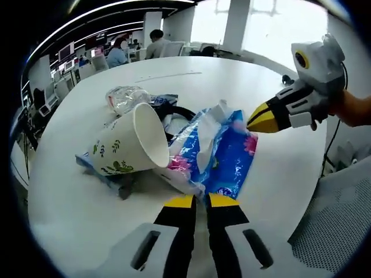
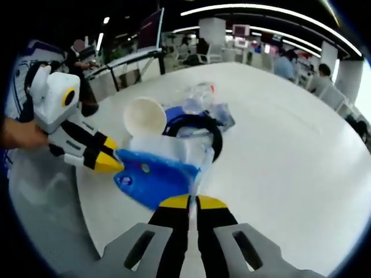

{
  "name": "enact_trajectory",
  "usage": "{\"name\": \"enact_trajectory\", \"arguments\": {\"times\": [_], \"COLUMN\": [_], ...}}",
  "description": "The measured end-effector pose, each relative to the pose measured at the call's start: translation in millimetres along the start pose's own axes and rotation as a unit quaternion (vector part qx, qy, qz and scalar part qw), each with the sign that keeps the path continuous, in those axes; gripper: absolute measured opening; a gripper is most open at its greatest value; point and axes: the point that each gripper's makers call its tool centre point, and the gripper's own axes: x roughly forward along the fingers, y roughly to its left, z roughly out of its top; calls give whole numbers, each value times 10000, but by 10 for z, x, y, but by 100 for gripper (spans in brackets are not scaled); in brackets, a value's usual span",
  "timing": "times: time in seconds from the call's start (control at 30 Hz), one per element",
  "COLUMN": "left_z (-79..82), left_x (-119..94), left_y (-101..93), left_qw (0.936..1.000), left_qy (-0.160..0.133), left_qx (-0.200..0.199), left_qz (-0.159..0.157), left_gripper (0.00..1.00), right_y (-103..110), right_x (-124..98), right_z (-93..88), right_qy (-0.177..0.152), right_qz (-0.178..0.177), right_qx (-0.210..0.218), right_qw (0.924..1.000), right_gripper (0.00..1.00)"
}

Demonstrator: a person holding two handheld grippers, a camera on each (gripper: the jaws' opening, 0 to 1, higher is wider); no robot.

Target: Arrange the tabletop items into an orderly group along one side of the table until the central work area is clear of visible clutter.

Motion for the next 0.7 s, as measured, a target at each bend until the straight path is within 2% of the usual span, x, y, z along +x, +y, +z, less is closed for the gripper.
{"name": "enact_trajectory", "arguments": {"times": [0.27,0.7], "left_z": [84,284], "left_x": [-40,-15], "left_y": [-25,-147], "left_qw": [10000,9989], "left_qy": [-25,-92], "left_qx": [-29,389], "left_qz": [-43,-247], "left_gripper": [1,1], "right_y": [-10,-75], "right_x": [-142,-390], "right_z": [0,-25], "right_qy": [-67,-149], "right_qz": [-96,-345], "right_qx": [109,140], "right_qw": [9999,9992], "right_gripper": [0,0]}}
